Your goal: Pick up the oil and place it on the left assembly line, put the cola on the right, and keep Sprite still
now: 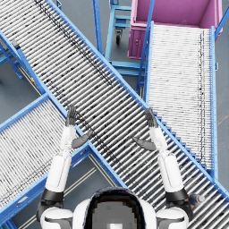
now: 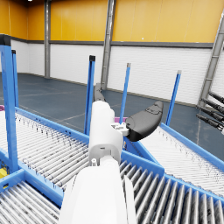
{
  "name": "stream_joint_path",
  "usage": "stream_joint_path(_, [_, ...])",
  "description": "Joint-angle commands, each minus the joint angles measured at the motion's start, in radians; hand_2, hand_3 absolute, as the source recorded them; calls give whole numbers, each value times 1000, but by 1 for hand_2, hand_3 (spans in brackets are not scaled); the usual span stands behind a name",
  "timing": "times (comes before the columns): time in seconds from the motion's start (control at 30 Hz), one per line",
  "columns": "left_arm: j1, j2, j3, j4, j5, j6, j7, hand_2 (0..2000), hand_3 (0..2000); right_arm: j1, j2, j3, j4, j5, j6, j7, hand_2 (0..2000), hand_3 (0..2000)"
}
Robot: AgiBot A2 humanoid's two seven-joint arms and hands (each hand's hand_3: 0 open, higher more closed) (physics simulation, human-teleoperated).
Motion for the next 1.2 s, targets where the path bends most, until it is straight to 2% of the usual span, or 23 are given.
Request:
stream_joint_path(0.03, [0,0,0,0,0,0,0,0,0,0,0,0,0,0,0,0,0,0])
stream_joint_path(1.2, [0,0,0,0,0,0,0,0,0,0,0,0,0,0,0,0,0,0])
